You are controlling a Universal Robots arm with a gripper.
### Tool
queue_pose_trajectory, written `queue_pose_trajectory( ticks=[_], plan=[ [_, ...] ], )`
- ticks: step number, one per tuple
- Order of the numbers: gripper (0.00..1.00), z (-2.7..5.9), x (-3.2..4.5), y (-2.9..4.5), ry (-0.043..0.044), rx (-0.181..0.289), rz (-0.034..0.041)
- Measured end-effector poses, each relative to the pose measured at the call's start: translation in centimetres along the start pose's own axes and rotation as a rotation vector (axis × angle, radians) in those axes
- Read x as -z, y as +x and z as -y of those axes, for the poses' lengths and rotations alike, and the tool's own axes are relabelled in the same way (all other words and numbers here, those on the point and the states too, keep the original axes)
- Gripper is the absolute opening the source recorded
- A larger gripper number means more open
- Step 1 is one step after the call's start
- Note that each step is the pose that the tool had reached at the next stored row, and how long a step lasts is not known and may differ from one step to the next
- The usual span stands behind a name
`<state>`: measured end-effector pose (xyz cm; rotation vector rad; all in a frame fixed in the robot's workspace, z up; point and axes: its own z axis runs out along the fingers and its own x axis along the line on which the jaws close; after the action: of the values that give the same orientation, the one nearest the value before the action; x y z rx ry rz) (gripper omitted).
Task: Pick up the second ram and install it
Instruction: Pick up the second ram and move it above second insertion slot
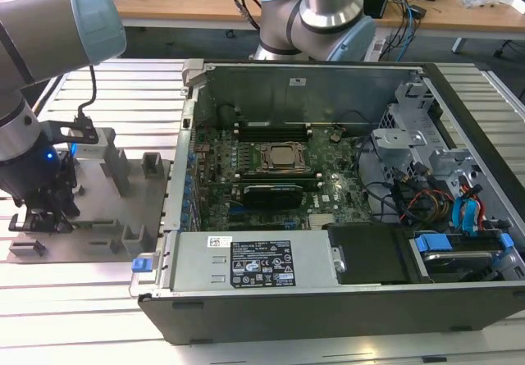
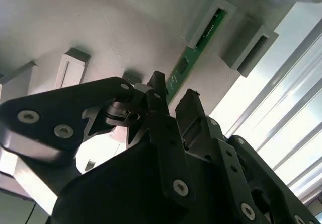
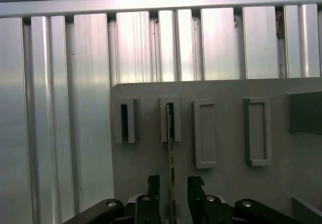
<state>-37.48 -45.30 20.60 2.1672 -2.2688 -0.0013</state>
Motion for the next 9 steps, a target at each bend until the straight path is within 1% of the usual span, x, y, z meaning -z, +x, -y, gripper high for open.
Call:
queue_pose_trajectory(
  ticks=[1, 4, 5, 9],
  plan=[
    [0.35, 0.0, 0.0, 0.0, 0.0, 0.0, 0.0],
    [0.16, 0.0, -0.02, 0.0, 0.0, 0.0, 0.0001],
    [0.12, 0.0, -0.02, 0.0, 0.0, 0.0, 0.0001],
    [0.12, 0.0, -0.04, 0.0, 0.0, 0.0, 0.0]
  ],
)
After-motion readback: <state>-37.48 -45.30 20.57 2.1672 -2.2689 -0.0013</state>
